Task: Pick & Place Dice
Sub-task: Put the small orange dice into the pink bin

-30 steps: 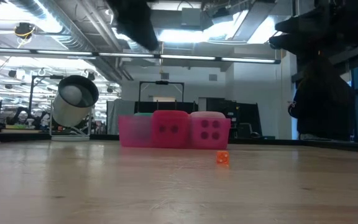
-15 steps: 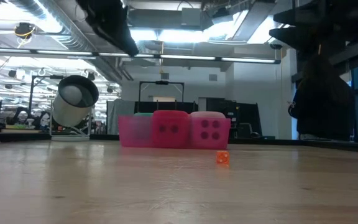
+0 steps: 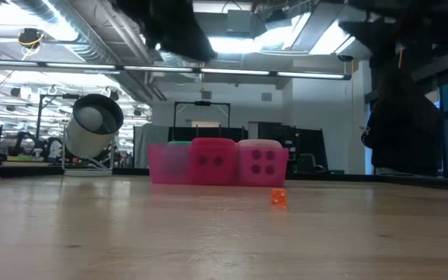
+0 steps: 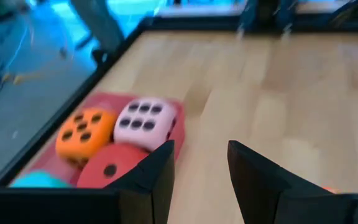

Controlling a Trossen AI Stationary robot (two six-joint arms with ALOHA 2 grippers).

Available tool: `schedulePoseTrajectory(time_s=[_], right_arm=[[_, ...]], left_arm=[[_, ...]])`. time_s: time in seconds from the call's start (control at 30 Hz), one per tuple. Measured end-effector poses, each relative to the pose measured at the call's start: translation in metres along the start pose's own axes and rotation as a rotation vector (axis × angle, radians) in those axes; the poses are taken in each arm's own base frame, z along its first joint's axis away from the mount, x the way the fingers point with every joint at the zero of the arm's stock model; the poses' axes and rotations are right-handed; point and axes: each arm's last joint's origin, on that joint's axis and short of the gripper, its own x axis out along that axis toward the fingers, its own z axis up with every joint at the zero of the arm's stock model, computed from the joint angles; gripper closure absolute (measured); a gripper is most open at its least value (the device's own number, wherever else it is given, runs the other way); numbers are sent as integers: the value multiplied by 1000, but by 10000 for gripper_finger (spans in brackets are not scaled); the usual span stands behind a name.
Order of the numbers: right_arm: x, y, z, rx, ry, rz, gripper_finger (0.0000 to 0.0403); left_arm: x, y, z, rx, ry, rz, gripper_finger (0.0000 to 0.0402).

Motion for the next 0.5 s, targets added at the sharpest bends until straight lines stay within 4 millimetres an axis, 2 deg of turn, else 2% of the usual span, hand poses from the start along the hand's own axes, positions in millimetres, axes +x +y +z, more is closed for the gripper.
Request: schedulePoseTrajectory(time_s=[0.23,0.4,0.5], right_arm=[[0,1,7,-58,-72,37,183],[5,2,-2,-44,-11,63,183],[10,2,-13,-21,59,94,183]], left_arm=[[-40,8,-7,-20,-159,-74,260],[-63,22,-30,-71,-285,-278,260],[-69,31,-46,-118,-353,-363,260]])
